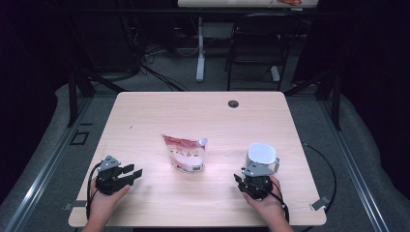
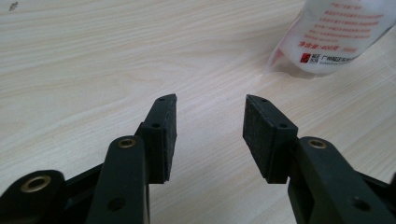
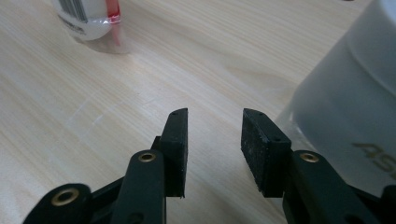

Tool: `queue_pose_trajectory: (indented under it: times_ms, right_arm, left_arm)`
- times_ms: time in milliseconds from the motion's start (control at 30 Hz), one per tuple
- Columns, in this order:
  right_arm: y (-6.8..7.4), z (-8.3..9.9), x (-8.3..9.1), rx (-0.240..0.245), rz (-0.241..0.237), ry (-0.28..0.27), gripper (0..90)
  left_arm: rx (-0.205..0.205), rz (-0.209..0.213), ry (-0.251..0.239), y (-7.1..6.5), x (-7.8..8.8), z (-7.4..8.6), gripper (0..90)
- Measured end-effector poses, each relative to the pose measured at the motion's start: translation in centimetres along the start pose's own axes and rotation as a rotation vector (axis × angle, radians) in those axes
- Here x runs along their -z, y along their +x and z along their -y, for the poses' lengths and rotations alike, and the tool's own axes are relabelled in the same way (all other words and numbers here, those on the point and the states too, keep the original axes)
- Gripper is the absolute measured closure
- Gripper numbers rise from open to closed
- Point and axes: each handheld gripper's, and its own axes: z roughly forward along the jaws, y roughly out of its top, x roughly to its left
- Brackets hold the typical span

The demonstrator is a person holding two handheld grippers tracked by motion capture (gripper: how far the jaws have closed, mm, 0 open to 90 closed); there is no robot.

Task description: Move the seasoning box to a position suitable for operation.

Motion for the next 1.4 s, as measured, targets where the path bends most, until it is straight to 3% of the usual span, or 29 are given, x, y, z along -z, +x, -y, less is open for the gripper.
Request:
queue_pose_trajectory:
  times_ms: [67,167,267,400,533,633,733,1000,1200,1400]
  right_arm:
    - [-0.2,0.1,0.1,-0.011,0.011,-0.016,62.1]
    - [-0.7,0.2,0.3,-0.045,-0.011,-0.015,61.5]
    - [-0.8,0.4,0.5,-0.044,-0.007,-0.010,60.5]
    - [-0.6,0.5,1.2,-0.047,-0.027,-0.011,60.6]
    - [-0.6,0.6,2.3,-0.057,-0.031,-0.050,66.3]
    - [-1.0,0.7,3.1,-0.075,-0.034,-0.063,69.0]
    - [-1.4,0.9,3.6,-0.092,-0.054,-0.061,70.2]
    - [-2.3,2.0,5.4,-0.144,0.018,-0.063,72.0]
    - [-3.0,3.0,6.6,-0.179,0.108,-0.049,73.8]
    - [-4.8,3.8,6.9,-0.243,0.211,-0.046,71.9]
  left_arm:
    - [-0.015,0.000,0.002,-0.1,-0.2,0.0,56.2]
    - [-0.016,-0.012,0.003,-0.3,-0.2,0.0,55.3]
    - [-0.008,-0.002,-0.012,-0.3,0.0,-0.1,53.3]
    - [-0.023,-0.024,-0.026,-0.2,0.3,-0.3,52.5]
    - [0.010,-0.028,-0.053,-0.1,0.6,-0.1,52.6]
    - [0.025,-0.024,-0.047,0.0,0.8,-0.1,53.3]
    - [0.025,-0.020,-0.056,-0.2,0.9,-0.1,55.0]
    - [0.034,-0.028,-0.058,-0.3,1.1,0.0,56.2]
    - [0.055,-0.006,-0.060,-0.1,1.1,0.1,57.8]
    - [0.049,0.009,-0.059,-0.3,0.9,-0.1,58.3]
